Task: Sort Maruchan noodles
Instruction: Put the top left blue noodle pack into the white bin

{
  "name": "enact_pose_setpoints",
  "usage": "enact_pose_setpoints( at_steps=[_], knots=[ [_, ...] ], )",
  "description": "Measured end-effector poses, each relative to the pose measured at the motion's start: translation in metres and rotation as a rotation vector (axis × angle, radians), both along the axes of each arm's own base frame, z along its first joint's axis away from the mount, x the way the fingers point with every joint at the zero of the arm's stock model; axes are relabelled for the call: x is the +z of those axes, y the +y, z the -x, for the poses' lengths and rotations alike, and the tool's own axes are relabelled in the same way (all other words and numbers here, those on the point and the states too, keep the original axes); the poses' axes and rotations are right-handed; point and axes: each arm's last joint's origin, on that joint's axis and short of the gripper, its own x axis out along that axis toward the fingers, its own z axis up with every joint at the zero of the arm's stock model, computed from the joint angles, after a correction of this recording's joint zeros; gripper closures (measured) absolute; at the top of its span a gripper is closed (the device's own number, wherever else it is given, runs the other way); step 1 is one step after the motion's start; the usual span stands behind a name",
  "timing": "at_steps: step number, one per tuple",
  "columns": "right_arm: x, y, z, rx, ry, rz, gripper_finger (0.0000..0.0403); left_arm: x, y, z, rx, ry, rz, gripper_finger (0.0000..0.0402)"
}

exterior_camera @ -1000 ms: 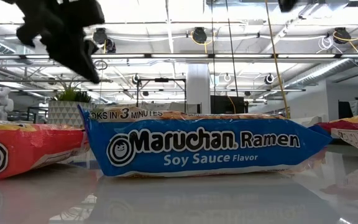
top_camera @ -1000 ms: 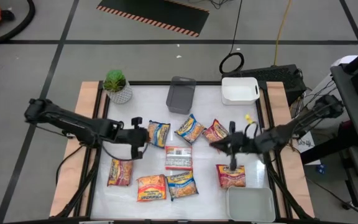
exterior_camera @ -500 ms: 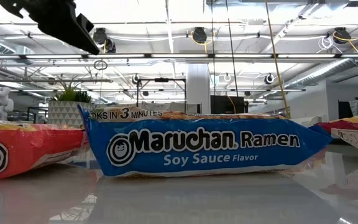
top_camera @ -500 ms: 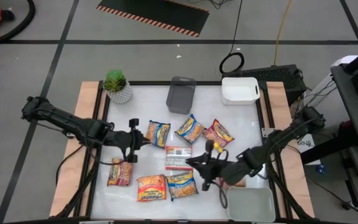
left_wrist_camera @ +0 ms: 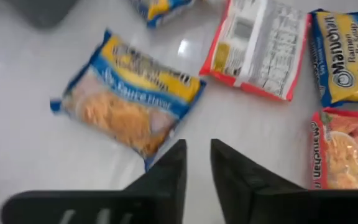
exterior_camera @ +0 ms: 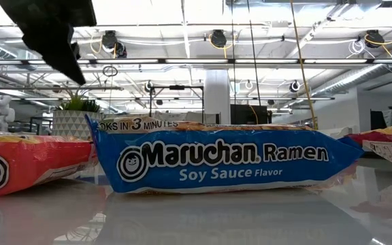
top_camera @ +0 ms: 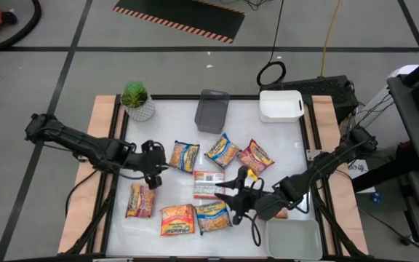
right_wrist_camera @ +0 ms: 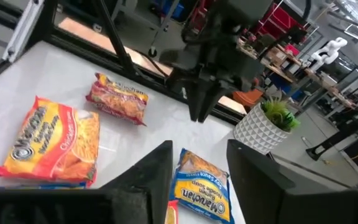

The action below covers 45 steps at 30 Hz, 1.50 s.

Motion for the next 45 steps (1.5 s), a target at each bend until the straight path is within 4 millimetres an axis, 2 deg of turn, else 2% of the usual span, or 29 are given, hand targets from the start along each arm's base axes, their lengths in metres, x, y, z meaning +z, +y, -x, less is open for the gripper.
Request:
enact_pose_setpoints(
  at_steps=[10,18,22,27,37,39,42,45],
  knots=[
    [0.002,0.000,0.000,0.005,-0.014,0.006,0.0253,-0.028,-0.002,-0.012,0.082,0.180,-0.023,0.0143],
    [0.002,0.000,-0.001,0.007,-0.012,0.015,0.0253,-0.058,-0.002,-0.026,0.030,0.333,-0.117,0.0085],
    [0.002,0.000,-0.001,0.011,-0.008,0.030,0.0252,-0.069,-0.002,-0.031,0.022,0.383,-0.149,0.0076],
    [0.002,0.000,-0.001,0.013,-0.007,0.035,0.0252,-0.080,0.008,-0.039,0.069,0.414,-0.145,0.0075],
    [0.002,0.000,0.000,0.013,-0.007,0.036,0.0252,-0.089,0.026,-0.050,0.136,0.402,-0.116,0.0076],
    [0.002,0.000,0.000,0.013,-0.006,0.039,0.0252,-0.094,0.028,-0.052,0.127,0.422,-0.059,0.0078],
    [0.002,0.000,0.000,0.013,-0.006,0.039,0.0252,-0.101,0.027,-0.056,0.080,0.443,-0.031,0.0101],
    [0.002,0.000,0.000,0.014,-0.006,0.039,0.0252,-0.106,0.028,-0.060,0.022,0.453,-0.055,0.0146]
  ],
)
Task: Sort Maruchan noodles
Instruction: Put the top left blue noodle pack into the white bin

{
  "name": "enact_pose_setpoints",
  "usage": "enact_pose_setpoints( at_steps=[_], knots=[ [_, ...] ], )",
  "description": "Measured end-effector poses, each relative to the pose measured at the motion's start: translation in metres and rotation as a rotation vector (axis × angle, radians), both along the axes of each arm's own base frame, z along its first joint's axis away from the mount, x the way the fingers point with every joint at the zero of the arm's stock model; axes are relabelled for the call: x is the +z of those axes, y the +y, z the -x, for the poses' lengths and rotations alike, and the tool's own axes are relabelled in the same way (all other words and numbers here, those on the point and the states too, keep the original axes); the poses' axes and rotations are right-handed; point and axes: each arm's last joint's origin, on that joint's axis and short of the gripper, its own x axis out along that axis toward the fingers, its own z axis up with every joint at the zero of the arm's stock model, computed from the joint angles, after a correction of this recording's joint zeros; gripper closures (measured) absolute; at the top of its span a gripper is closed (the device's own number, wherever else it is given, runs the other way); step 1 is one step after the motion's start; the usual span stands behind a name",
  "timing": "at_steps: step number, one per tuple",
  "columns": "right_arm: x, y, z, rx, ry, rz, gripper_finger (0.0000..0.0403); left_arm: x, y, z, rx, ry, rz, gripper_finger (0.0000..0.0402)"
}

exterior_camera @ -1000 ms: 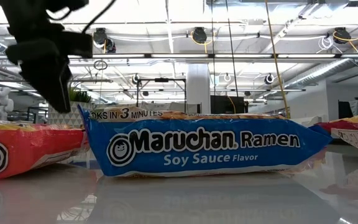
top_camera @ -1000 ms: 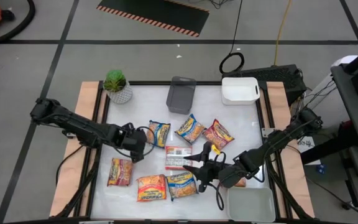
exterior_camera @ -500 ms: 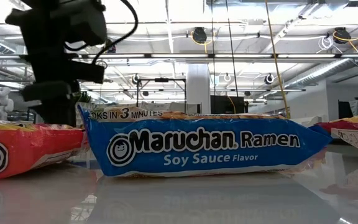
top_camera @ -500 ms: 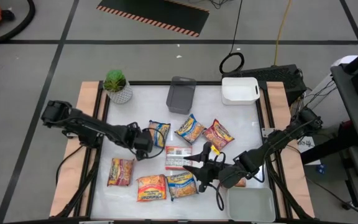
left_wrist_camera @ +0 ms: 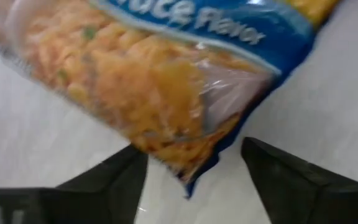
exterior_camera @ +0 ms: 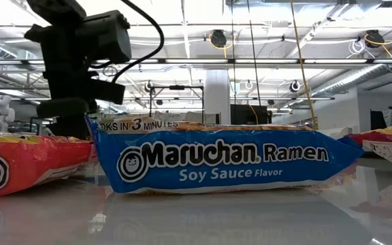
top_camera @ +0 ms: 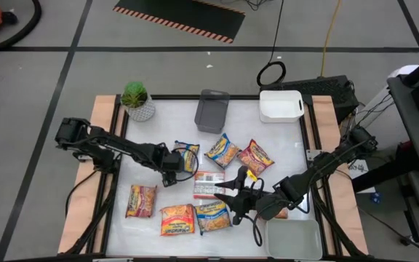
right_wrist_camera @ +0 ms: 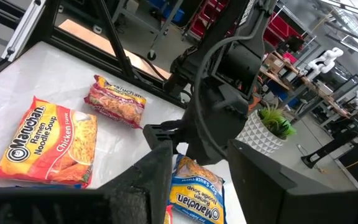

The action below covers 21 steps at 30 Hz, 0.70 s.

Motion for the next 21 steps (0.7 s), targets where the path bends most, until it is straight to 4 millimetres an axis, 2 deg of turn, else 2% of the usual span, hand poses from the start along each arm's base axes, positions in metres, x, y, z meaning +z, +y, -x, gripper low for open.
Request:
enact_pose_setpoints(
  at_steps=[4,12,14,21],
  knots=[
    [0.000,0.000,0.000,0.000,0.000,0.000,0.0252,-0.001,0.005,-0.003,-0.029,-0.011,0.022,0.0219],
    [0.000,0.000,0.000,-0.001,0.000,0.001,0.0252,0.012,0.007,-0.001,-0.077,-0.074,0.010,0.0378],
    [0.000,0.000,0.000,0.000,0.001,0.005,0.0252,0.019,0.008,0.000,-0.073,-0.101,0.003,0.0391],
    [0.000,0.000,0.000,0.021,0.025,0.106,0.0252,0.049,0.007,0.009,-0.086,-0.233,0.015,0.0394]
  ],
)
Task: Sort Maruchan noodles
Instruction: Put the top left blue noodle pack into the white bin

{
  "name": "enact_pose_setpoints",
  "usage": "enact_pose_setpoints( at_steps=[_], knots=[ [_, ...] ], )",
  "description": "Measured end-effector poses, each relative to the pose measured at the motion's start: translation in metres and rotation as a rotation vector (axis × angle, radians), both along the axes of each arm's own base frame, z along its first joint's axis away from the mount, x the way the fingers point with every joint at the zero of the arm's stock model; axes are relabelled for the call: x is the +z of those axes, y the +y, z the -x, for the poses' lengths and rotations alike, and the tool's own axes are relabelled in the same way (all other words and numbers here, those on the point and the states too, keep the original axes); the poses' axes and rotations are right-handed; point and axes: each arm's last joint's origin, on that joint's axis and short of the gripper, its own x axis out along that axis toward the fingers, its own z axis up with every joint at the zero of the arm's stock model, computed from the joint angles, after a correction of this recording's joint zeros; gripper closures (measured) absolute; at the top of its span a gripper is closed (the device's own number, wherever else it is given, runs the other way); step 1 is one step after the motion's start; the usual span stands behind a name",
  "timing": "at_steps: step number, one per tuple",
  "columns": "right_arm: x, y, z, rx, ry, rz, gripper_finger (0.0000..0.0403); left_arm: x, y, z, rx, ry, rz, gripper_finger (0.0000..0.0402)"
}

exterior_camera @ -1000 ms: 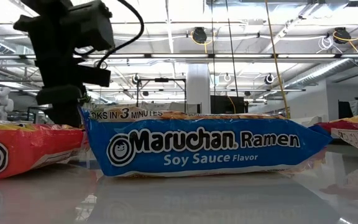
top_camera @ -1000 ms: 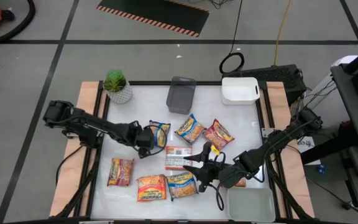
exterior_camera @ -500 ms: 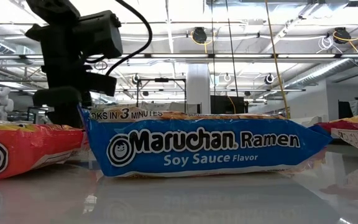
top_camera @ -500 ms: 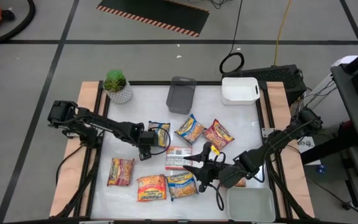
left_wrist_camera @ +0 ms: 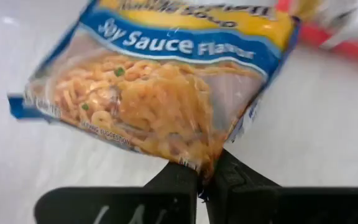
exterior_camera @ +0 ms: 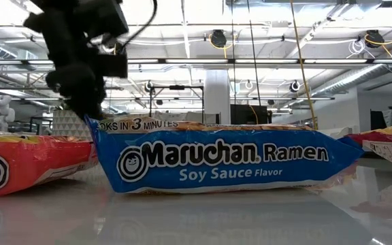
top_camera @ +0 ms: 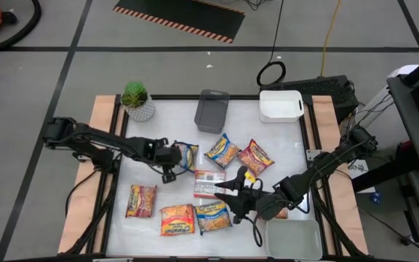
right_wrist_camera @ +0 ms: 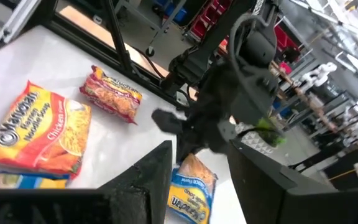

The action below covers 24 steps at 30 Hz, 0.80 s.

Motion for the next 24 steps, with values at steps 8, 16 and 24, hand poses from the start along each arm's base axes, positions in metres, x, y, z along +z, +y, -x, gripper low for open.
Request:
enact_pose_setpoints(
  at_steps=[8,16,24],
  knots=[
    [0.000,0.003,-0.001,-0.040,-0.017,0.089,0.0251,0.043,-0.006,0.018,-0.032,-0.225,0.028,0.0394],
    [-0.015,0.015,-0.017,-0.115,-0.063,0.287,0.0209,0.079,-0.007,0.034,0.021,-0.462,0.083,0.0395],
    [-0.020,0.014,-0.028,-0.145,-0.068,0.314,0.0172,0.103,-0.013,0.044,-0.003,-0.644,0.123,0.0396]
  ],
)
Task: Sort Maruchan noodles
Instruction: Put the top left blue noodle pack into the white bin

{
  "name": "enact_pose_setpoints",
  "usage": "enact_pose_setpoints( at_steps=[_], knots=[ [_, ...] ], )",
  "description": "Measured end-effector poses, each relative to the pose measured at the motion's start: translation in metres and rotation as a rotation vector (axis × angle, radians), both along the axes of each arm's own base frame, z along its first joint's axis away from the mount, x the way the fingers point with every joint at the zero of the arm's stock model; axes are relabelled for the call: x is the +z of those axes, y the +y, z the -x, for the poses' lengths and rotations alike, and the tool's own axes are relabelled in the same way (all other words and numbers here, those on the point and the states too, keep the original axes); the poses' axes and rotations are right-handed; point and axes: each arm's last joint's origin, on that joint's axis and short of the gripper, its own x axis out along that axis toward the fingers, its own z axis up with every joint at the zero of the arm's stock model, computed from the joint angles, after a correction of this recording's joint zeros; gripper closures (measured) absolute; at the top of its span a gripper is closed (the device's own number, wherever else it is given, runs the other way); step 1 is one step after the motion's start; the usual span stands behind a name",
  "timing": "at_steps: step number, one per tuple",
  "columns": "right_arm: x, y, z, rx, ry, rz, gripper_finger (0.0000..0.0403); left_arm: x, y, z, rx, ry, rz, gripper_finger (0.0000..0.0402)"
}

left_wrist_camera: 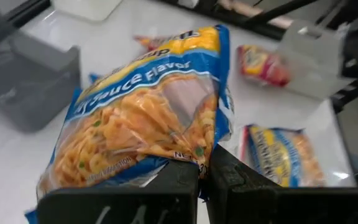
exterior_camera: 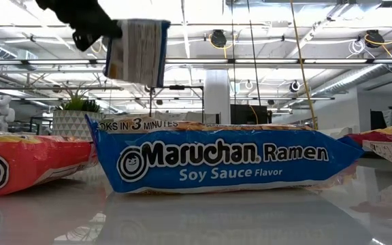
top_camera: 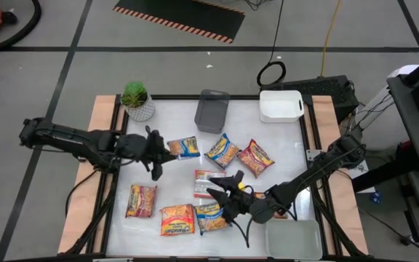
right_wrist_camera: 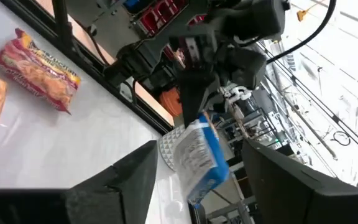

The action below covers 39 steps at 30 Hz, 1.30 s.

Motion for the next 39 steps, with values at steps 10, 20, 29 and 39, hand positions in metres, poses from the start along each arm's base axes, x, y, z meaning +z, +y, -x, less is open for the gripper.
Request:
enact_pose_setpoints(
  at_steps=[10,20,29,39],
  knots=[
    [0.009,0.002,-0.014,0.061,-0.069,-0.150,0.0171,0.008,-0.014,-0.001,-0.081,-0.095,-0.002,0.0396],
    [0.007,-0.008,-0.019,0.049,-0.079,-0.213,0.0171,0.015,-0.032,0.000,-0.220,-0.167,-0.032,0.0396],
    [0.005,-0.010,-0.020,0.038,-0.079,-0.246,0.0135,0.017,-0.041,0.002,-0.281,-0.197,-0.056,0.0396],
    [-0.002,-0.028,-0.030,0.110,-0.038,-0.392,0.0130,0.017,-0.057,0.009,-0.402,-0.209,-0.124,0.0396]
  ],
)
